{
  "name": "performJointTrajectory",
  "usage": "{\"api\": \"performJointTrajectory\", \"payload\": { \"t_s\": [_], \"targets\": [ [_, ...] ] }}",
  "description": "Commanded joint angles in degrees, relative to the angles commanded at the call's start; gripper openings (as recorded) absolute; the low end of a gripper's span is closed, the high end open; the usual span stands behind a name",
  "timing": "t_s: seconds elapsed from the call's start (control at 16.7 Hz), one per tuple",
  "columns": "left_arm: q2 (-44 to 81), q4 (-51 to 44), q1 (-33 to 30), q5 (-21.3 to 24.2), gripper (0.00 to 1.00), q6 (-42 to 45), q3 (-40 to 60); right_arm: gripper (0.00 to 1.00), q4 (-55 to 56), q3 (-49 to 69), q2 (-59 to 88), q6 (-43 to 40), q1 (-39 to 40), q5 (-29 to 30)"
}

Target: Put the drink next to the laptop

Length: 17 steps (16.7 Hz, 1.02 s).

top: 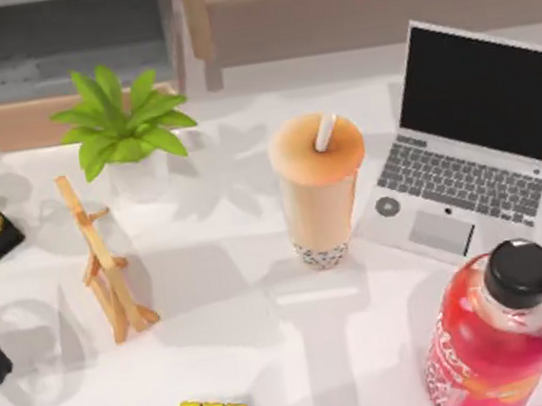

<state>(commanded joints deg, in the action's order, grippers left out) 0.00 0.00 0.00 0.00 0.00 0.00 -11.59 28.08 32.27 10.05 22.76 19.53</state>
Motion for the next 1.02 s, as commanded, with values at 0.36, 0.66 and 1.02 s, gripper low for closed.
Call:
{"api": "performJointTrajectory", "payload": {
  "t_s": [0.36,0.66,1.02],
  "targets": [
    [0.0,0.0,0.0,0.0,1.00,0.0,0.0,1.00,-8.3,23.7,36.6,15.3,20.3,15.5],
    [0.0,0.0,0.0,0.0,1.00,0.0,0.0,1.00,-11.2,31.7,54.7,27.8,31.3,23.3],
    [0.0,0.0,0.0,0.0,1.00,0.0,0.0,1.00,-11.8,35.5,64.9,37.8,38.8,28.1]
  ]
}}
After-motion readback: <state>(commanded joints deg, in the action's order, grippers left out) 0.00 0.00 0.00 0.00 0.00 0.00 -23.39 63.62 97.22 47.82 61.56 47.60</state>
